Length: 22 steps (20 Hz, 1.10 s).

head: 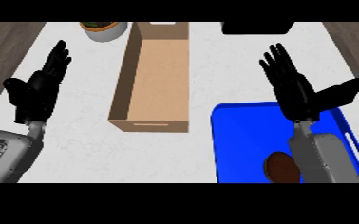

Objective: Pick the cupcake from the tray and place it in the cardboard box

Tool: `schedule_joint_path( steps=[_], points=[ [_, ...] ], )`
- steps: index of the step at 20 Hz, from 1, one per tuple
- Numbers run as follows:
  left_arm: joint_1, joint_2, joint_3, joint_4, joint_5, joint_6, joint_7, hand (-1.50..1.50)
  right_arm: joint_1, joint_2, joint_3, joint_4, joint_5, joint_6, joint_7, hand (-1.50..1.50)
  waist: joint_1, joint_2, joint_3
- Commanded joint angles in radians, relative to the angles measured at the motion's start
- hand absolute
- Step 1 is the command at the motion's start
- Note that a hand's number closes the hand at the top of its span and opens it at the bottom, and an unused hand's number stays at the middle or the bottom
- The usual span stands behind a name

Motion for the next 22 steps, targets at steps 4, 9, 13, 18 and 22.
schedule_joint_path(
  steps=[4,9,13,18,22],
  points=[
    [0.142,0.017,-0.02,-0.059,-0.071,0.035,0.008,0.0,0.092,-0.074,-0.021,-0.192,0.118,0.009,-0.174,-1.5,-0.002,0.011,-0.01],
    [0.21,-0.036,-0.059,-0.001,-0.087,0.059,-0.028,0.0,0.24,-0.183,-0.085,-0.096,0.436,-0.274,-0.187,1.5,-0.038,0.017,-0.013],
    [0.257,-0.054,-0.068,-0.023,-0.115,0.076,-0.042,0.0,0.414,0.014,-0.082,-0.199,0.358,-0.322,-0.403,-1.5,-0.023,0.016,-0.01],
    [0.208,-0.07,-0.049,-0.025,-0.137,0.07,0.009,0.0,0.51,-0.186,-0.04,-0.315,0.506,-0.231,-0.323,-1.5,-0.023,0.018,-0.012],
    [0.249,-0.058,-0.061,-0.104,-0.135,0.075,0.024,0.0,0.543,-0.374,-0.024,-0.307,0.658,-0.173,-0.201,-1.5,-0.006,0.015,-0.013]
  ],
)
